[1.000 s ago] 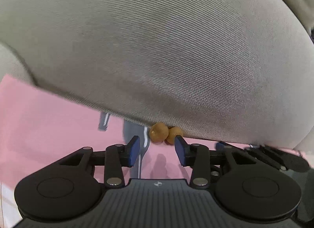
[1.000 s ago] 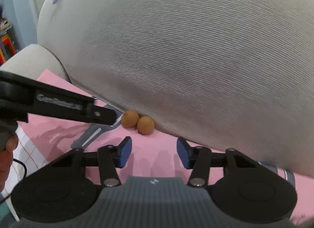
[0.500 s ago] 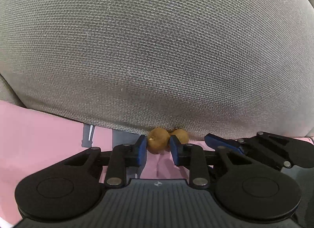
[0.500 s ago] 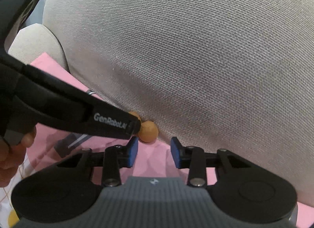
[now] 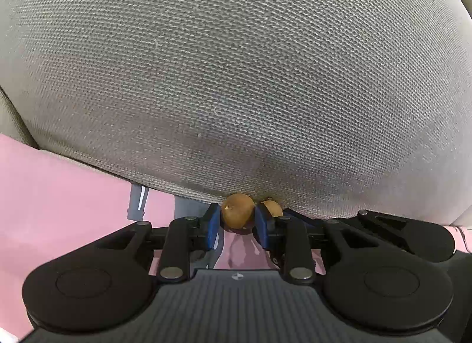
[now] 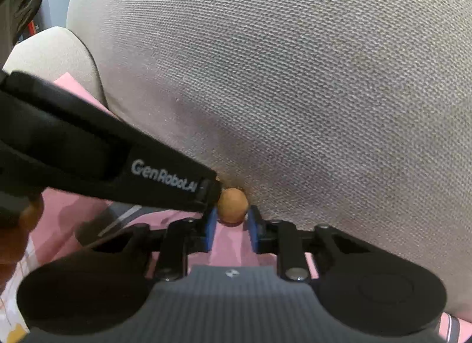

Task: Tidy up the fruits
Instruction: 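Close the right gripper on one brown nut while the left gripper closes on the other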

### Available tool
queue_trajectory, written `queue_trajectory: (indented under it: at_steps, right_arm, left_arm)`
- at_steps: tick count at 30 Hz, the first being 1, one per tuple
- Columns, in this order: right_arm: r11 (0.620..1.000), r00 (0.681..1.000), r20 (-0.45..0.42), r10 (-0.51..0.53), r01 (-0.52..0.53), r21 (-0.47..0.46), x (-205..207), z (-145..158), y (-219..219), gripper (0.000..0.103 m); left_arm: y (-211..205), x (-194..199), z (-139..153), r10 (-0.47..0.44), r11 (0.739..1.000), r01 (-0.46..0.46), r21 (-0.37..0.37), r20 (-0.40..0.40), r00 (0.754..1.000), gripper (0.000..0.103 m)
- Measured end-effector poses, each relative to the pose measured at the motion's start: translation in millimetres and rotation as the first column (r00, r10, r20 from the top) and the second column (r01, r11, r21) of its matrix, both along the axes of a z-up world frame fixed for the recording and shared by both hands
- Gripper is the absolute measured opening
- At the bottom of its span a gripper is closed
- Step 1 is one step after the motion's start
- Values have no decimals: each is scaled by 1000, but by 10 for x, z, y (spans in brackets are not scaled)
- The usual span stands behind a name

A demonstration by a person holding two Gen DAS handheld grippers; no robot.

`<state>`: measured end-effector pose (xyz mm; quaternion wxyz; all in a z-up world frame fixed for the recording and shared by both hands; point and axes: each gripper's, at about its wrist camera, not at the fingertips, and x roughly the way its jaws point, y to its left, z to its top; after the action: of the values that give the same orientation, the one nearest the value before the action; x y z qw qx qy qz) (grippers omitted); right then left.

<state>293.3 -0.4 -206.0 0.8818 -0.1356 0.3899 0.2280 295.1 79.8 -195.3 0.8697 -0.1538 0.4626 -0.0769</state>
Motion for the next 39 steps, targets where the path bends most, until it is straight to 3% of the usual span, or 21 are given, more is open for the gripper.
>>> queue_trajectory:
  at_steps: [19,24,28,35,39]
  right_arm:
    - [1000,1000,-2,11,-11,9,85,-63,206,21]
    - [1000,1000,2,-30,30,2,31,2,-25,21]
    - [996,996,-4,-93,93,6,-35,41,-219,21]
    - [991,991,-14,-135,135,10,-107,69,-352,21]
    - [990,990,-10,-140,140,15,-140,131,-410,21]
  left_arm:
    - [347,-98,23,40,998,-41,-39,-16,999,34]
    - [324,-86,19,45,999,-46,-26,-17,999,34]
    - [260,-71,0,40,999,-39,28,-14,999,36]
    - [-77,-125,-14,-30,977,27,212,11,999,33]
    - [-58,-167,15,-27,980,24,197,11,1000,30]
